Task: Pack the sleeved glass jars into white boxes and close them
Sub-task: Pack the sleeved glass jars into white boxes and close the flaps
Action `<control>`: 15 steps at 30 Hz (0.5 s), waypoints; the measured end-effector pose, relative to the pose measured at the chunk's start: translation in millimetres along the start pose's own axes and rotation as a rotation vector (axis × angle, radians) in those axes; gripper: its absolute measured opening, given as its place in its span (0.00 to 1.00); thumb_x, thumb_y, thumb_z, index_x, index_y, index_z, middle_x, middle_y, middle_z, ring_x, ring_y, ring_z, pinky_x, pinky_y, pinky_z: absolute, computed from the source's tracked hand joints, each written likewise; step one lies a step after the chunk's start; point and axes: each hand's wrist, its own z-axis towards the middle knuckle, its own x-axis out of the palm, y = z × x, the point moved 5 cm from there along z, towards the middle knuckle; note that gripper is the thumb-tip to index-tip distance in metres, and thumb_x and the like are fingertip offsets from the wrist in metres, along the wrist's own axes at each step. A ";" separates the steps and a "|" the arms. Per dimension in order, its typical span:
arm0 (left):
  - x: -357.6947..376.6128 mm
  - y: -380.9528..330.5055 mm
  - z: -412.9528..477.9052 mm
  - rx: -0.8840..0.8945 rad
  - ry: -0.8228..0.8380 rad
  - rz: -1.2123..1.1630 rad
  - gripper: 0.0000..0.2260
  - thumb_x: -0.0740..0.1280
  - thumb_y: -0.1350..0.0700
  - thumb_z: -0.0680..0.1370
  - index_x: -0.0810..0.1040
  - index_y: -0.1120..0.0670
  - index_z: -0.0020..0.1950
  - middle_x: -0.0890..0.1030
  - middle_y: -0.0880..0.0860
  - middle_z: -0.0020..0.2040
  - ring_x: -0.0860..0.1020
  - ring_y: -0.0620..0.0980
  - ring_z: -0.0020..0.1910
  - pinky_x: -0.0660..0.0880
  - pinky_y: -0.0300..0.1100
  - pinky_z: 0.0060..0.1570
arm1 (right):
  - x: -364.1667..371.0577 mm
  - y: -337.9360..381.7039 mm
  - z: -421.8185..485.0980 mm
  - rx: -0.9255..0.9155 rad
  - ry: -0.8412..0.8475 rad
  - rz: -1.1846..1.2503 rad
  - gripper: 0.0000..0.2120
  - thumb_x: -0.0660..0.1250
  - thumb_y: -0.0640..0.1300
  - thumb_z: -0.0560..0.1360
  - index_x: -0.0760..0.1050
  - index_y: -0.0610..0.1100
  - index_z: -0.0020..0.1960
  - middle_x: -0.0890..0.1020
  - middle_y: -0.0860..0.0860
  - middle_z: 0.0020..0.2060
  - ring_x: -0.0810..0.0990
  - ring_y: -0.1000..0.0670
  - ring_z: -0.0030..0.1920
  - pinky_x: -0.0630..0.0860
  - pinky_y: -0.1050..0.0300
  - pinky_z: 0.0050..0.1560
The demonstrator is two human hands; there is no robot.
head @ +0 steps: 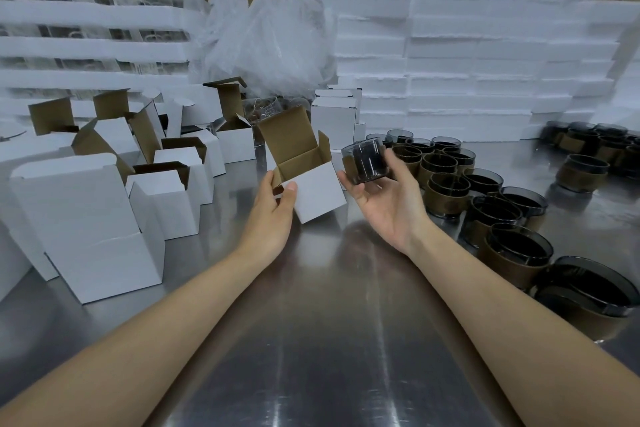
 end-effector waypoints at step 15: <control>0.4 -1.1 0.3 0.003 0.014 0.022 0.16 0.55 0.44 0.82 0.59 0.41 0.69 0.74 0.50 0.66 0.75 0.53 0.62 0.71 0.56 0.65 | -9.7 -6.5 -1.9 0.319 0.011 -0.022 0.23 0.48 0.55 0.81 0.70 0.37 0.46 0.76 0.43 0.29 0.71 0.54 0.20 0.67 0.70 0.19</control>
